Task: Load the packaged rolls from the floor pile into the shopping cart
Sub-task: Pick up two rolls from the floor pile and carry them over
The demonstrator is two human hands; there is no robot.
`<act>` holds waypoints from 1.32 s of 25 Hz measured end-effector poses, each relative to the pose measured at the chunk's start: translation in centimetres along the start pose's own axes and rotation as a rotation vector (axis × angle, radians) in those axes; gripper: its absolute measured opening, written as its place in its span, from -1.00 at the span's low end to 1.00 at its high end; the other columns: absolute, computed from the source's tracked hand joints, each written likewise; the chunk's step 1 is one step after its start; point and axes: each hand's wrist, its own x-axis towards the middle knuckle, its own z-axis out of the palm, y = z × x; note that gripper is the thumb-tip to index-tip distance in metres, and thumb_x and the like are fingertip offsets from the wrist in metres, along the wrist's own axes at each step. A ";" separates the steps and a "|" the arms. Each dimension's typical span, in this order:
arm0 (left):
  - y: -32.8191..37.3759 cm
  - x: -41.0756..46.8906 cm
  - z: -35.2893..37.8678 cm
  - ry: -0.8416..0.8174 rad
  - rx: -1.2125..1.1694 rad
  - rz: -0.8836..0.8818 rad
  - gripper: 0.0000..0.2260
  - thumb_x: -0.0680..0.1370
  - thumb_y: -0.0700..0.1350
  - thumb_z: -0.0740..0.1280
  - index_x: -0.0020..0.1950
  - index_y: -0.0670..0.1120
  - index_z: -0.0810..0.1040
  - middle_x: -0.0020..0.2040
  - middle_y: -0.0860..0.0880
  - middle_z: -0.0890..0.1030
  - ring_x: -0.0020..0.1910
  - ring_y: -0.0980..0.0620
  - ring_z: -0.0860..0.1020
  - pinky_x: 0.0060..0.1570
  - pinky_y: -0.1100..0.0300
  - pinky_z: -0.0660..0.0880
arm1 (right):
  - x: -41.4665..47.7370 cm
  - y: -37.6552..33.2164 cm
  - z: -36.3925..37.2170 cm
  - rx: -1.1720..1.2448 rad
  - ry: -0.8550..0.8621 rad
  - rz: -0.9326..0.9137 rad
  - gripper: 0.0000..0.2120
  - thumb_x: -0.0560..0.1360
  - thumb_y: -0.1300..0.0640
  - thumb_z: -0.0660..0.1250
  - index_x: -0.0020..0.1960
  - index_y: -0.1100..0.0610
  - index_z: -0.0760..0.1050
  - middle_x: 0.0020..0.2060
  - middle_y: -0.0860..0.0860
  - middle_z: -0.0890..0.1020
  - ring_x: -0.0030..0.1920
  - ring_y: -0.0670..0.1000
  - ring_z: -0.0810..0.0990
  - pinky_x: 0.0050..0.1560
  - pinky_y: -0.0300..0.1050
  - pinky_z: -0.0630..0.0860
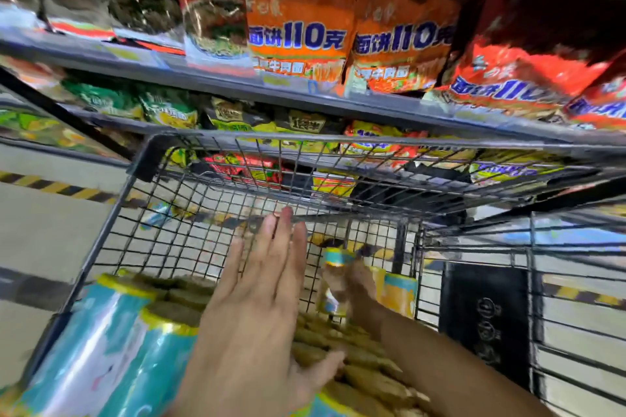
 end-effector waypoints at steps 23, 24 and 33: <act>6.1 -8.3 -13.6 0.183 0.091 -0.297 0.05 0.32 0.51 0.07 0.54 -0.09 -0.27 0.56 -0.05 -0.23 0.54 -0.05 -0.20 0.47 -0.03 -0.23 | -30.2 0.2 -18.6 -0.487 0.698 -0.682 -0.17 0.55 -0.28 0.06 0.55 0.12 -0.28 0.55 0.08 -0.19 0.54 0.15 -0.20 0.51 0.11 -0.17; 6.2 -10.6 -13.9 0.205 0.081 -0.352 0.05 0.32 0.52 0.08 0.55 -0.09 -0.25 0.56 -0.05 -0.22 0.54 -0.04 -0.19 0.47 -0.03 -0.22 | -31.5 -0.1 -18.0 -0.502 0.697 -0.746 -0.17 0.55 -0.28 0.07 0.55 0.12 -0.27 0.55 0.09 -0.18 0.54 0.15 -0.19 0.51 0.11 -0.16; 4.8 -36.0 -13.4 0.259 0.076 -0.973 0.02 0.39 0.47 0.14 0.54 -0.09 -0.28 0.56 -0.06 -0.24 0.54 -0.06 -0.17 0.48 -0.04 -0.14 | -43.4 -7.6 -5.1 -0.634 0.526 -1.300 -0.13 0.54 -0.29 0.07 0.54 0.18 -0.29 0.55 0.09 -0.16 0.54 0.15 -0.16 0.49 0.13 -0.13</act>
